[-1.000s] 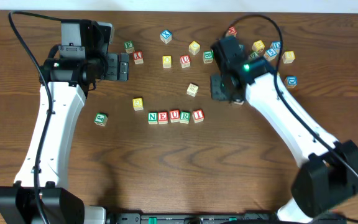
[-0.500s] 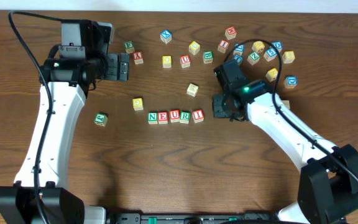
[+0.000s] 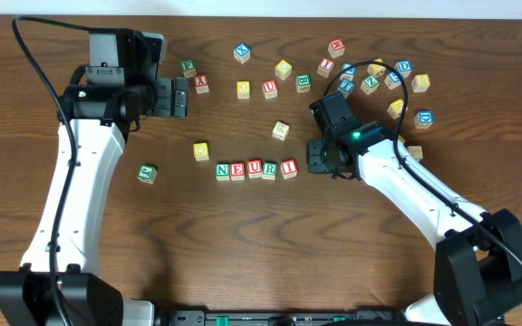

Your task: Spell out NEURIPS

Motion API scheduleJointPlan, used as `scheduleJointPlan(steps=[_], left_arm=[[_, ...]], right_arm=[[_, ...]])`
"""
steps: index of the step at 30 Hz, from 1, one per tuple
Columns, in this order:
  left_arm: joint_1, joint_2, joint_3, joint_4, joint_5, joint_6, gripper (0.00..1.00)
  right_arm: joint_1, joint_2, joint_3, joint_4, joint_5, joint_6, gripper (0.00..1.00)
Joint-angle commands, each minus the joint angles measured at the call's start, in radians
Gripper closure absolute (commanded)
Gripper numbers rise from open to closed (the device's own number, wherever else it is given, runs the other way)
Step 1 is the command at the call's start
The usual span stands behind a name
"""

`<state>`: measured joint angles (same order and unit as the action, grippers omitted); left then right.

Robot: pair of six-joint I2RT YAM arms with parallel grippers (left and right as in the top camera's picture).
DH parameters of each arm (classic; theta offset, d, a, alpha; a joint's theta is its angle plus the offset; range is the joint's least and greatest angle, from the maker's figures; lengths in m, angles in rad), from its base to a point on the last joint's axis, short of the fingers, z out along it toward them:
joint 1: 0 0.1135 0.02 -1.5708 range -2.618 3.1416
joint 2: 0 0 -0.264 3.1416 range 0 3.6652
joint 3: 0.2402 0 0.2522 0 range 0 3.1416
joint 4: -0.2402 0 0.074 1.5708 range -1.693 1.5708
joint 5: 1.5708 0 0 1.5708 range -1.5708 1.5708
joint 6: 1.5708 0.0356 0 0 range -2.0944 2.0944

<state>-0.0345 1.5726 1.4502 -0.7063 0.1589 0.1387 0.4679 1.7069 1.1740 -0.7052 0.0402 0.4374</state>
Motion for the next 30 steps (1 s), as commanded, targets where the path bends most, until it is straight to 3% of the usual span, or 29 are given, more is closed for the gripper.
scheduleJointPlan(steps=[1, 30], left_arm=[[0.003, -0.004, 0.026, 0.0, 0.006, 0.011, 0.02], [0.003, -0.004, 0.026, 0.0, 0.006, 0.01, 0.02]], right_arm=[[0.016, 0.047, -0.006, 0.015, 0.002, 0.015, 0.72], [0.03, 0.112, -0.006, 0.107, 0.021, -0.031, 0.71]])
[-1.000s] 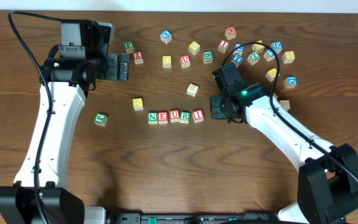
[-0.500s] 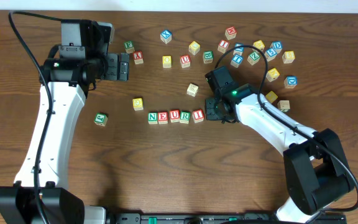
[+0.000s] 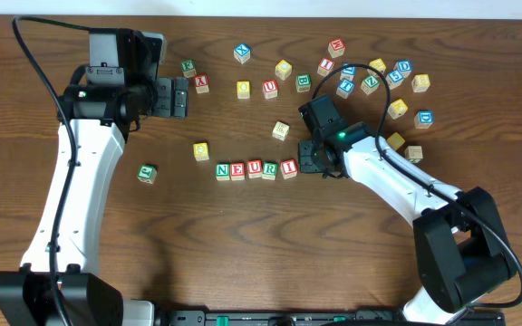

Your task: Spell out NEURIPS

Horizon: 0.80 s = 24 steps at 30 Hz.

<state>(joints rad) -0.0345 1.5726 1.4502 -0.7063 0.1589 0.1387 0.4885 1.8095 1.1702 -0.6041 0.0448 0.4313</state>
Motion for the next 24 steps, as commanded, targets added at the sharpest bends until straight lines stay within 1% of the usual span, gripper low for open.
scheduleJointPlan(steps=[1, 14, 18, 24], left_arm=[[0.003, -0.004, 0.026, 0.0, 0.006, 0.011, 0.02], [0.003, -0.004, 0.026, 0.0, 0.006, 0.01, 0.02], [0.003, -0.004, 0.026, 0.0, 0.006, 0.011, 0.02], [0.003, -0.004, 0.026, 0.0, 0.006, 0.011, 0.02]], right_arm=[[0.009, 0.01, -0.003, 0.007, 0.016, -0.027, 0.71], [0.011, 0.01, -0.003, 0.005, 0.016, -0.036, 0.71], [0.011, 0.01, -0.003, 0.006, 0.016, -0.035, 0.7], [0.011, 0.01, -0.003, -0.043, 0.016, -0.024, 0.69]])
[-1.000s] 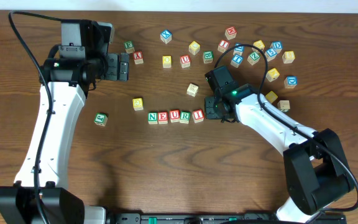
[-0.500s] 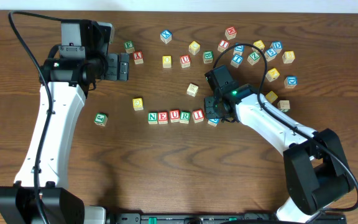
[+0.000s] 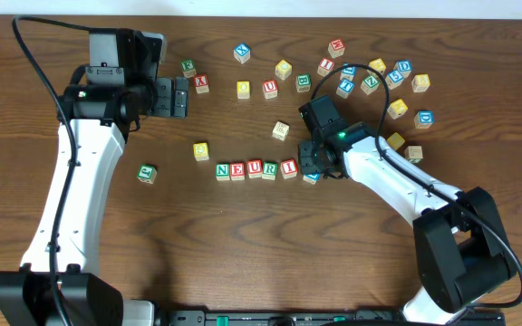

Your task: Spell out NEURIPS

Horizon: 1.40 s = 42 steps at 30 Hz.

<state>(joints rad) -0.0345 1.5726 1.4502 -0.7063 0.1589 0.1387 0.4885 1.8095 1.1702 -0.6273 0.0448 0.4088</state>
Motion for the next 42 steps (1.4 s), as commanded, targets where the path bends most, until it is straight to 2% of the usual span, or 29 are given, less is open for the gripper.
scheduleJointPlan(steps=[1, 32, 42], left_arm=[[0.003, -0.004, 0.026, 0.0, 0.006, 0.011, 0.02], [0.003, -0.004, 0.026, 0.0, 0.006, 0.011, 0.02], [0.003, -0.004, 0.026, 0.0, 0.006, 0.011, 0.02]], right_arm=[[0.011, 0.01, -0.003, -0.027, 0.016, -0.002, 0.69], [0.011, 0.008, 0.02, -0.08, -0.067, -0.006, 0.66], [0.011, 0.008, 0.134, -0.222, -0.063, -0.032, 0.67]])
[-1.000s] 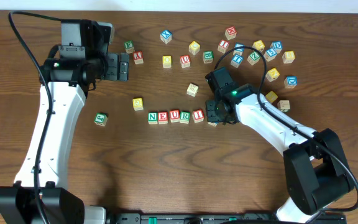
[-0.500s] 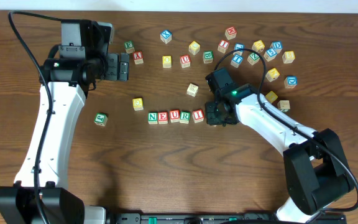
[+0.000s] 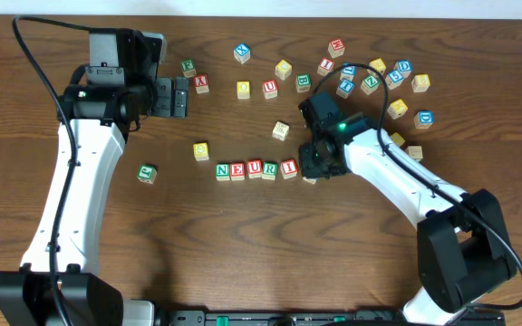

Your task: Spell out NEURIPS

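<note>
A row of letter blocks reads N [image 3: 223,169], E [image 3: 237,169], U [image 3: 254,168], R [image 3: 269,168], I [image 3: 288,167] at the table's middle. My right gripper [image 3: 313,168] is down just right of the I. A block [image 3: 309,179] peeks out beneath it, and the fingers look shut on it; its letter is hidden. My left gripper [image 3: 180,97] hovers open at the upper left, holding nothing.
Several loose letter blocks lie along the far edge, from a green one [image 3: 188,67] to a blue one [image 3: 423,118]. Single blocks lie nearer: yellow [image 3: 201,150], green [image 3: 147,172], tan [image 3: 281,130]. Two more [image 3: 414,152] sit beside the right forearm.
The right wrist has shifted slightly up and to the right. Less of the block under the gripper shows. The left arm and the row have not moved.
The right gripper was a little right of the row's end, with the row reading NEURI. Then it stood closer to the I. Then a block showed beneath it next to the I, and it still shows there. The left arm stayed still throughout.
</note>
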Motion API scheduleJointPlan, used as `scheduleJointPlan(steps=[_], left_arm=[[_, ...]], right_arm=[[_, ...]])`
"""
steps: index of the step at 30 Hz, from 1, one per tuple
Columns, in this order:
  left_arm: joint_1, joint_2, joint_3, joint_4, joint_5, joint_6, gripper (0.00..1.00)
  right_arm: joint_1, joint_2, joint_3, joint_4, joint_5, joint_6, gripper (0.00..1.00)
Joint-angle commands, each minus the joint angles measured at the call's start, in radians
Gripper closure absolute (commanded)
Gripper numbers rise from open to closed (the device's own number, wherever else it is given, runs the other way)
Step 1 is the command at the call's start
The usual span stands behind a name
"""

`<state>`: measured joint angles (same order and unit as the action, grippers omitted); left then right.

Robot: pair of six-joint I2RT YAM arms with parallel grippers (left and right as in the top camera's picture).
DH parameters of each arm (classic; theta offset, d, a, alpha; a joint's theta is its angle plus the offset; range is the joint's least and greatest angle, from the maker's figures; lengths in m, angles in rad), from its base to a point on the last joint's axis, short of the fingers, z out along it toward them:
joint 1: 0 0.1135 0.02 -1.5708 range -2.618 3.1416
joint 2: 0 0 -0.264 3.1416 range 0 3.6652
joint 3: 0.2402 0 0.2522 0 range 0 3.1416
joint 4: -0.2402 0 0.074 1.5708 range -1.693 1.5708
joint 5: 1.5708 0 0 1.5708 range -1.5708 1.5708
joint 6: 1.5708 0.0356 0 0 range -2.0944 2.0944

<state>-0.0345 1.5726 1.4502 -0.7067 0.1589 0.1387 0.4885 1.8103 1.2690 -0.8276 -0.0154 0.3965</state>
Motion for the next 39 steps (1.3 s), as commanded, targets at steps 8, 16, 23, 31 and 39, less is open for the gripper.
scheduleJointPlan(steps=[8, 16, 23, 31, 39], left_arm=[[0.003, -0.004, 0.026, 0.0, 0.006, 0.011, 0.02], [0.003, -0.004, 0.026, 0.0, 0.006, 0.011, 0.02], [0.003, -0.004, 0.026, 0.0, 0.006, 0.011, 0.02], [0.003, -0.004, 0.026, 0.0, 0.006, 0.011, 0.02], [0.003, -0.004, 0.026, 0.0, 0.006, 0.011, 0.02]], right_arm=[[0.011, 0.007, 0.044, -0.124, -0.006, -0.028, 0.74], [0.029, 0.007, 0.044, -0.146, -0.006, -0.027, 0.79], [0.063, 0.008, 0.043, -0.149, -0.005, -0.023, 0.93], [0.123, 0.008, 0.031, -0.137, 0.062, 0.037, 0.99], [0.136, 0.008, -0.06, -0.041, 0.069, 0.083, 0.99]])
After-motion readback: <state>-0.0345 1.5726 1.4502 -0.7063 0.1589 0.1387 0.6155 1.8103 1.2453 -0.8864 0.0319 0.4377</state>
